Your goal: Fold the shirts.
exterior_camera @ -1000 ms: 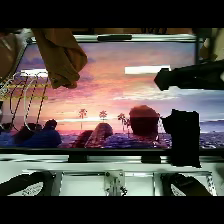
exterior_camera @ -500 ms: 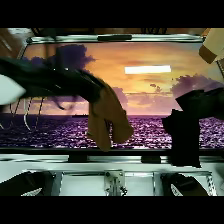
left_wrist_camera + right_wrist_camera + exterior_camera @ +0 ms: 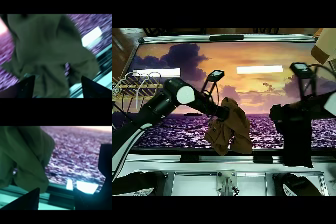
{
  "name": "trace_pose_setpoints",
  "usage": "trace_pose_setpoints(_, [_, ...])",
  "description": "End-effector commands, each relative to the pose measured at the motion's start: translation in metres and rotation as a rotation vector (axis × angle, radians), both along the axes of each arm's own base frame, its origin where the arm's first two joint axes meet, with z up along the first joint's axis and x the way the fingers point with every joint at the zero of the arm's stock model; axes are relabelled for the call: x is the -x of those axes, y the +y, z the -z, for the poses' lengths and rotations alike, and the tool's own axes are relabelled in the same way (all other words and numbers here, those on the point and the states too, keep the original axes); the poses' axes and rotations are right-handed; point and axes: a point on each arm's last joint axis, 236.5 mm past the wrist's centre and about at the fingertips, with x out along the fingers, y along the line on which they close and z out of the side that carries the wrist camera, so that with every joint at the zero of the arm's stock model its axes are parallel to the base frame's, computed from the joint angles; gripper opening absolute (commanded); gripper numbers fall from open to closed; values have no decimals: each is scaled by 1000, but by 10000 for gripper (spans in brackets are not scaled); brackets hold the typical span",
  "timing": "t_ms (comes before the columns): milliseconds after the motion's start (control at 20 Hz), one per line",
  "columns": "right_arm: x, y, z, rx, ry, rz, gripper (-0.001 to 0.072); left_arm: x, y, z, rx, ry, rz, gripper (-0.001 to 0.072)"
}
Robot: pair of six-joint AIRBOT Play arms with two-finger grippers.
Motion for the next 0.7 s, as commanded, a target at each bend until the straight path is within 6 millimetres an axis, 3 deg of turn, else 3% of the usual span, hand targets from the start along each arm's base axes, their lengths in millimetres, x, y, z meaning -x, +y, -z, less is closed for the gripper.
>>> trace_pose_setpoints(0, [14, -6, 60, 87, 187, -84, 540, 35, 95, 29, -229, 228, -6, 679])
trace_pose_setpoints(100, [33, -2, 96, 74, 281, -123, 541, 60, 99, 51, -152, 296, -54, 679])
trace_pose_setpoints(300, [61, 20, 155, -39, 375, -117, 541, 107, 63, 112, 86, 417, -209, 679])
trace_pose_setpoints(450, [67, 43, 176, -149, 399, -76, 542, 114, 39, 141, 179, 440, -311, 679])
trace_pose_setpoints(500, [68, 52, 180, -188, 412, -60, 648, 117, 32, 146, 186, 456, -319, 679])
trace_pose_setpoints(650, [69, 67, 194, -248, 471, -45, 653, 131, 24, 163, 150, 482, -290, 676])
